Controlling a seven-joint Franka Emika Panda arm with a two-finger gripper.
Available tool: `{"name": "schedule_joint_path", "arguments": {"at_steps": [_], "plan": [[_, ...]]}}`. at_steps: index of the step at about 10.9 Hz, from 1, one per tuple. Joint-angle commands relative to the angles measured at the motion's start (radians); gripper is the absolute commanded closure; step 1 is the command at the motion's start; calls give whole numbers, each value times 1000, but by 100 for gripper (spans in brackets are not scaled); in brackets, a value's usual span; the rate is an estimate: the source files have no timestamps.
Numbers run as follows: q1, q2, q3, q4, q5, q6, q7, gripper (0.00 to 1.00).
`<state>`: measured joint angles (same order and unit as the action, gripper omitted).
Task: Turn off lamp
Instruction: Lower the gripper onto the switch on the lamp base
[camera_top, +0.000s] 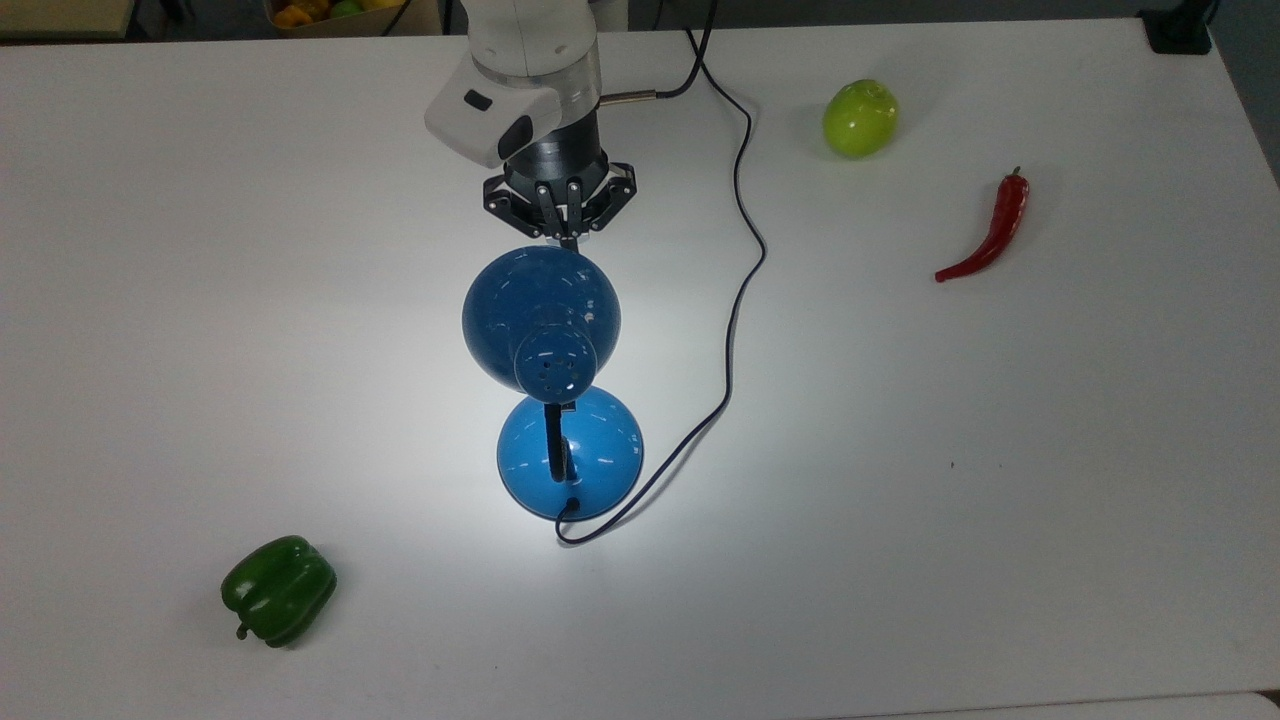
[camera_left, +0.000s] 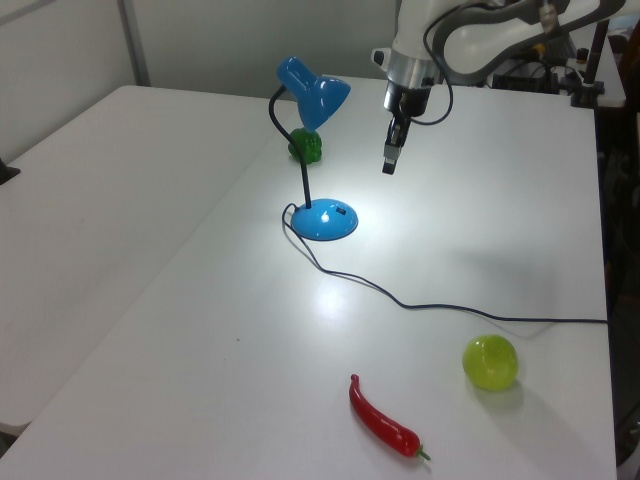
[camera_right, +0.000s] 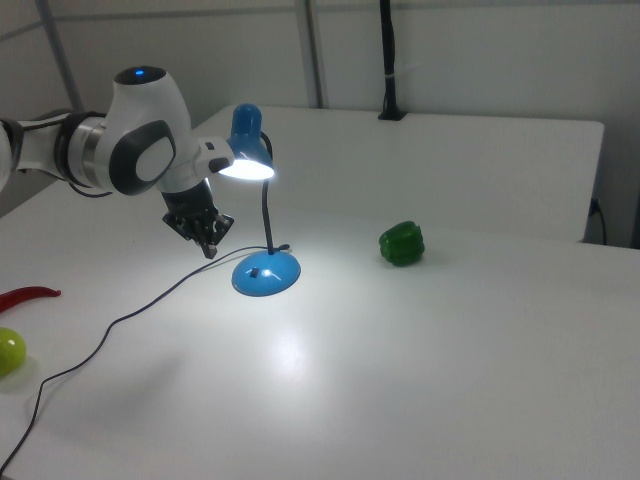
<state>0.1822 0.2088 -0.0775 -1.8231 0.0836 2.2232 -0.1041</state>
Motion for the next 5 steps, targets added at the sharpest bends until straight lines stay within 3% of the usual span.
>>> {"name": "schedule_joint_path", "arguments": {"at_steps": [1,5], "plan": [[19,53,-5,-33,7,168,-3,100],[20,132,-5,-31,7,346,-2,100]]}}
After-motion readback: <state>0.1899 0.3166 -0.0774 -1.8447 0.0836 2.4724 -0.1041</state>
